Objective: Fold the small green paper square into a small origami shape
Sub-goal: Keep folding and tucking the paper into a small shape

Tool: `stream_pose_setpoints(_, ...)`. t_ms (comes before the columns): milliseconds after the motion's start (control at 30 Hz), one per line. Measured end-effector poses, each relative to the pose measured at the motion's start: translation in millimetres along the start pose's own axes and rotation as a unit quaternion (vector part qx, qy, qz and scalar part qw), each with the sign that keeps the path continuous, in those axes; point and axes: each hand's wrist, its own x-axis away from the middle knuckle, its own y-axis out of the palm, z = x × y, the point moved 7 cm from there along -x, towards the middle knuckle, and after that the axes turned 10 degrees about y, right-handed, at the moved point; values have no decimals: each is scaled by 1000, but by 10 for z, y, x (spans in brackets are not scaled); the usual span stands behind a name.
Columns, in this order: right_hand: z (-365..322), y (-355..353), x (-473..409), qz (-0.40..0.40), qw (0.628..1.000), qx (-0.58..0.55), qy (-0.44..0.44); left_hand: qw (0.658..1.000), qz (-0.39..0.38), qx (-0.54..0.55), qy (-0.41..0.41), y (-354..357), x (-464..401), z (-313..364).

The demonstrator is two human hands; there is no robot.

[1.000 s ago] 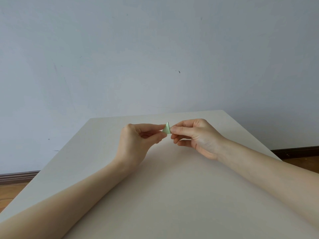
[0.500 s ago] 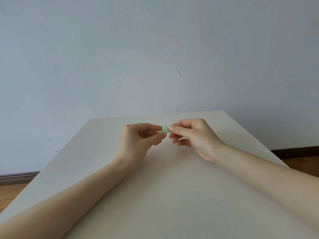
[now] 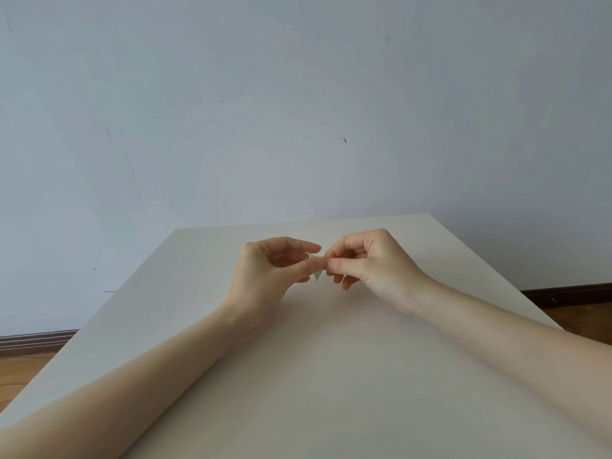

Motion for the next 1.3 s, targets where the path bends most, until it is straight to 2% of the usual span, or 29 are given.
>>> stream_pose_setpoints(567,-98,-10,23,51,992,103,-61,991,-36,-121,37,31,-15,68)
stream_pose_setpoints(900,-116,-60,20,64,991,101,-58,994,-16,-111,8,-60,-22,39)
stream_pose_setpoints(1300,-78,-92,8,53,995,75,-33,999,-9,-45,-14,-60,-16,-22)
